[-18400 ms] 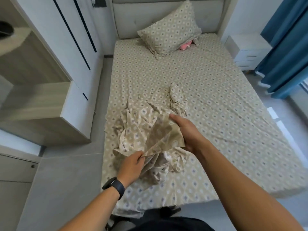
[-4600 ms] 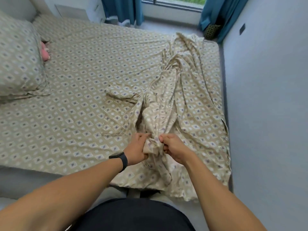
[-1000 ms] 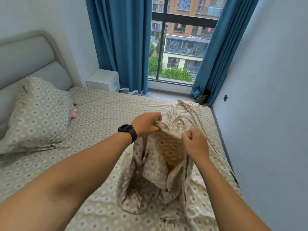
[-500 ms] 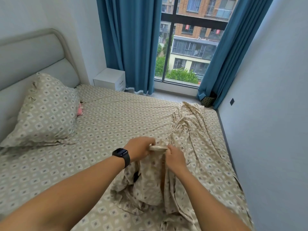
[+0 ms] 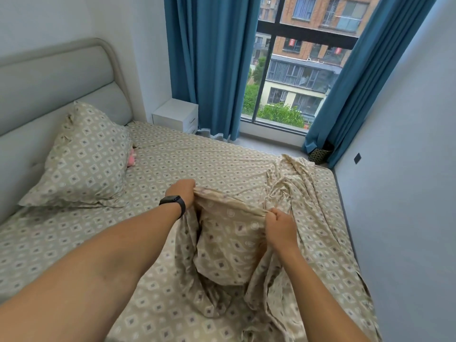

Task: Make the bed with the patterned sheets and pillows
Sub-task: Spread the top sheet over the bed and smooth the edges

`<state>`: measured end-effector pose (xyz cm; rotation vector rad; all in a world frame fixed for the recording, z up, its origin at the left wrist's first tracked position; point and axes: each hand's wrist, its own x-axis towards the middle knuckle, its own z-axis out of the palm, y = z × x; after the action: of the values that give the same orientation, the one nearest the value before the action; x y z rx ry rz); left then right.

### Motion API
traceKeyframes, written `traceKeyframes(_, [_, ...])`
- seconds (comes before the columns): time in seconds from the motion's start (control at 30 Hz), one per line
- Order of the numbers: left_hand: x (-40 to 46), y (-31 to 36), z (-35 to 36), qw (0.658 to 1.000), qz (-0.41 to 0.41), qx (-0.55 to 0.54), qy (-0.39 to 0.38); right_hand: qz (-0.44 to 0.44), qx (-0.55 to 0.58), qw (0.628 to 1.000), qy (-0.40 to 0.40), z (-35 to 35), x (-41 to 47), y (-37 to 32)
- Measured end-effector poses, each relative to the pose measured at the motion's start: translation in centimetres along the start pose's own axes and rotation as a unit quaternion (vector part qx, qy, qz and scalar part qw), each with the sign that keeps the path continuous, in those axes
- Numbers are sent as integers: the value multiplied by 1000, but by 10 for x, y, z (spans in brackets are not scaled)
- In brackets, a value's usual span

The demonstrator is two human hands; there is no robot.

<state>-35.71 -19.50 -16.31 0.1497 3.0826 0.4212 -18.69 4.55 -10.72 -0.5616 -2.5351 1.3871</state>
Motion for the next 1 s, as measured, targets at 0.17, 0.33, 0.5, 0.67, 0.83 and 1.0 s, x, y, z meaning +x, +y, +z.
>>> traceKeyframes(0.17, [49,5,-78,993,35,-52,103,40,-73,993,-86,35,4,-12])
traceKeyframes(0.33, [75,-4,-130,966,12,-160,202,9,-65,996,-67,77,13,-46])
traceKeyframes(0.5, [44,-74,-53,899,-201,-381,85,16,-71,990,-123,98,-7,-46])
traceKeyframes(0.67, [-46,-115,47,603,-421,-672,-86,31,-118,957,-264,114,-34,-32])
traceKeyframes(0.83, [-102,-122,63,503,-460,-722,-113,65,-51,925,-370,120,-49,-7])
traceKeyframes(1.0, [-101,-136,43,489,-450,-745,-50,98,-20,909,-404,133,-59,4])
